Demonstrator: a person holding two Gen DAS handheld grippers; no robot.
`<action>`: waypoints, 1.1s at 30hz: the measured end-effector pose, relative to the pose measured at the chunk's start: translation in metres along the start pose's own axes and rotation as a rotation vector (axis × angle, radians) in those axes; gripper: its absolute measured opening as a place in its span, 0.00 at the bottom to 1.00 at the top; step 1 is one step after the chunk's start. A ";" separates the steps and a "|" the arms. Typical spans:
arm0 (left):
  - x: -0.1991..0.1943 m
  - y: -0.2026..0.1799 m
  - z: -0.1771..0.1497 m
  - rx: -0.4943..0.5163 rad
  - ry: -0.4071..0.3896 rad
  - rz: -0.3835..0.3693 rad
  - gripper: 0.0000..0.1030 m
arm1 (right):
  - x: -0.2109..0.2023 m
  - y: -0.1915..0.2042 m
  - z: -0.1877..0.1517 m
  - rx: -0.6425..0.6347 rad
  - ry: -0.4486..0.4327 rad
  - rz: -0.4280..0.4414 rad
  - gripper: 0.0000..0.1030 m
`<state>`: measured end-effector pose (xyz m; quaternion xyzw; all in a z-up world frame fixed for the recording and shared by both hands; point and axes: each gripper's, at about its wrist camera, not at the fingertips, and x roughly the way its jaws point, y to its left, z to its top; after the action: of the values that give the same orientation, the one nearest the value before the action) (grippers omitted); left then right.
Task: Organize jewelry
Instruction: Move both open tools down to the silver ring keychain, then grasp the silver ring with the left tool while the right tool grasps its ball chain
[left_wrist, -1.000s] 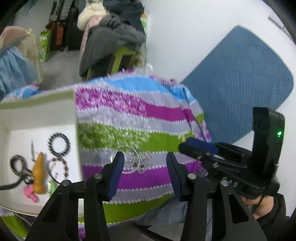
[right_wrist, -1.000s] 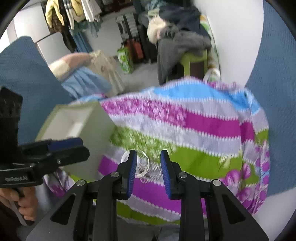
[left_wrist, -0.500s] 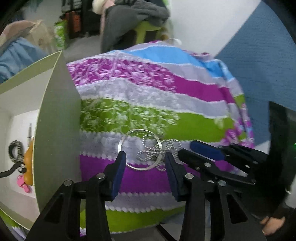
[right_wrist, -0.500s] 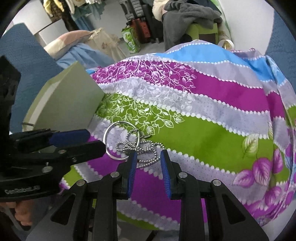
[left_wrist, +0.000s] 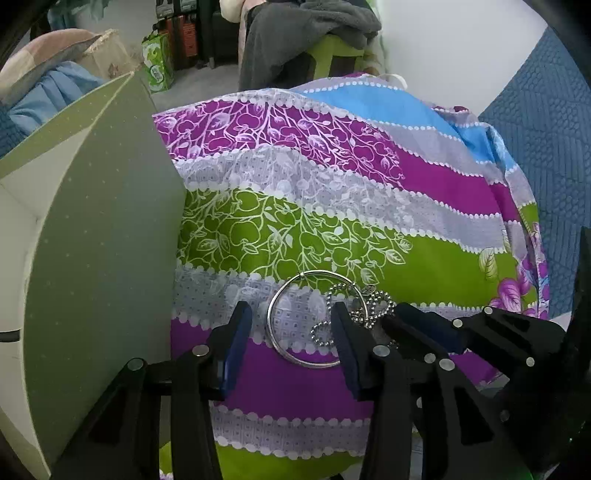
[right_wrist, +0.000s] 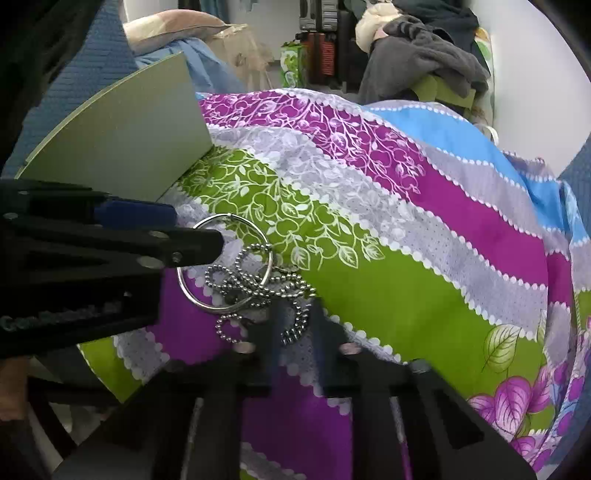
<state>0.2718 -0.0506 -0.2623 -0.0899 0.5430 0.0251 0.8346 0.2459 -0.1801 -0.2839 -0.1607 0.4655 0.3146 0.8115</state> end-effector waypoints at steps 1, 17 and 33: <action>0.002 0.000 0.000 0.002 0.002 -0.001 0.44 | -0.001 0.000 -0.001 0.001 0.002 -0.025 0.04; 0.023 -0.013 0.013 0.139 -0.007 0.027 0.41 | -0.021 -0.066 -0.015 0.267 -0.009 -0.095 0.02; 0.011 -0.018 0.013 0.227 -0.044 -0.010 0.04 | -0.047 -0.062 0.003 0.325 -0.088 -0.030 0.02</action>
<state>0.2904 -0.0668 -0.2653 0.0029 0.5236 -0.0387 0.8511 0.2715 -0.2413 -0.2440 -0.0205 0.4718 0.2297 0.8510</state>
